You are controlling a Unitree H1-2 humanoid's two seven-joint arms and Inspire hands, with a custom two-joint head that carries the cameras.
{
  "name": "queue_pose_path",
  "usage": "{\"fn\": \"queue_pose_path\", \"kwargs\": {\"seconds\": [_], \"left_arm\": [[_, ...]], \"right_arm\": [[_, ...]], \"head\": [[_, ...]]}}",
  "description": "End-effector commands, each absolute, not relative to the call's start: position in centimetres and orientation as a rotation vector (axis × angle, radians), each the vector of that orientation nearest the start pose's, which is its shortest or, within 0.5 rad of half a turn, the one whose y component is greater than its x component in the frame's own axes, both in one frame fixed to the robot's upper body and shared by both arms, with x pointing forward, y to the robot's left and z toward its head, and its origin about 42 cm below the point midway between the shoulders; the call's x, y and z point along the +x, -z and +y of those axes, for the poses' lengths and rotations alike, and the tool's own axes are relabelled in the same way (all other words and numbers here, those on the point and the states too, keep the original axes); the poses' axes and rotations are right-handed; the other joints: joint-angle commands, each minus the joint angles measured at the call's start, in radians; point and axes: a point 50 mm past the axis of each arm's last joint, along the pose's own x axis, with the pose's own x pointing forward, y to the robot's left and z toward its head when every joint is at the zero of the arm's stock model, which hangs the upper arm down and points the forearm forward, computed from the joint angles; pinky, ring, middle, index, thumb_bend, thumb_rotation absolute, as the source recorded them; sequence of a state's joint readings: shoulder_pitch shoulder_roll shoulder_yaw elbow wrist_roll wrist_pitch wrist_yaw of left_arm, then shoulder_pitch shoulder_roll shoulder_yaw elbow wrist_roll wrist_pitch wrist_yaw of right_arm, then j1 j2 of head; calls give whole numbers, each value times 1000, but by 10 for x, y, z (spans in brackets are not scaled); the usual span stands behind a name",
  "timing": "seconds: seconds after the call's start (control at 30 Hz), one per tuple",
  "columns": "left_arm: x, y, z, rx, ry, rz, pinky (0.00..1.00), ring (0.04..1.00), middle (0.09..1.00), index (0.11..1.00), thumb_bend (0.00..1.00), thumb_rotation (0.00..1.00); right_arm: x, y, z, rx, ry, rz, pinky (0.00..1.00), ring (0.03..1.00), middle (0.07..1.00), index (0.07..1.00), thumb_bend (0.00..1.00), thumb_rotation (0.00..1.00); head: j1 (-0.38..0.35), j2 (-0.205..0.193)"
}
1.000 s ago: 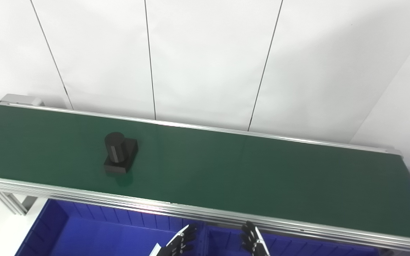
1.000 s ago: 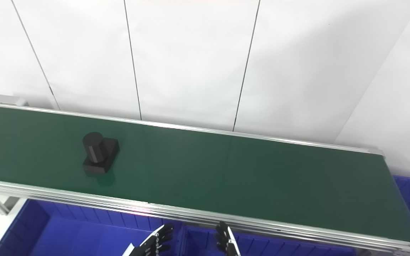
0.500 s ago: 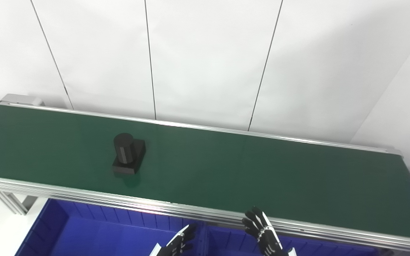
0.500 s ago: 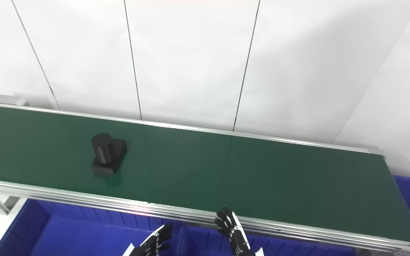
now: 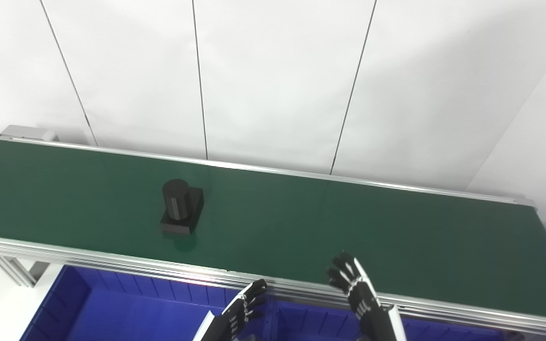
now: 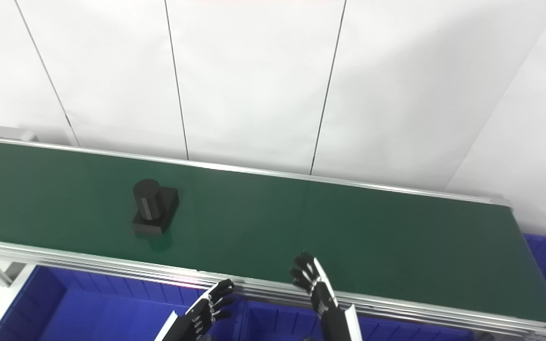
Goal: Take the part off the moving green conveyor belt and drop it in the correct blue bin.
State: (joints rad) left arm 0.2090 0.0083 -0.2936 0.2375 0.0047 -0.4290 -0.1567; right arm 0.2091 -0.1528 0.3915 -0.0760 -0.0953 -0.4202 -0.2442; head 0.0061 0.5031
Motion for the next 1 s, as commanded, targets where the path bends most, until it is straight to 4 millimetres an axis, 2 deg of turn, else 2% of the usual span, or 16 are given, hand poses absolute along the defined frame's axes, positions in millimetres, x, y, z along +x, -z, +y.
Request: {"fn": "queue_pose_path", "kwargs": {"seconds": [0.0,0.3,0.6,0.73,0.97], "left_arm": [[189,-28,131,-59,393,-76,839,901,926,908,862,747],[187,-20,125,-7,389,-54,807,890,915,885,866,761],[188,-18,124,7,389,-46,799,882,912,880,868,760],[188,-18,121,10,392,-50,799,882,911,875,871,766],[187,-19,112,10,398,-53,785,875,909,870,889,765]], "right_arm": [[210,-104,-169,-48,-156,-387,807,846,900,940,936,980],[258,-112,-182,-74,-146,-428,814,859,903,939,882,965],[304,-126,-184,-99,-132,-476,761,811,895,927,792,936],[324,-132,-181,-86,-143,-484,763,808,881,919,792,910],[347,-135,-180,-101,-156,-477,758,800,875,917,830,864]], "head": [[5,1],[23,-1],[23,-4],[27,-5],[41,-5]]}}
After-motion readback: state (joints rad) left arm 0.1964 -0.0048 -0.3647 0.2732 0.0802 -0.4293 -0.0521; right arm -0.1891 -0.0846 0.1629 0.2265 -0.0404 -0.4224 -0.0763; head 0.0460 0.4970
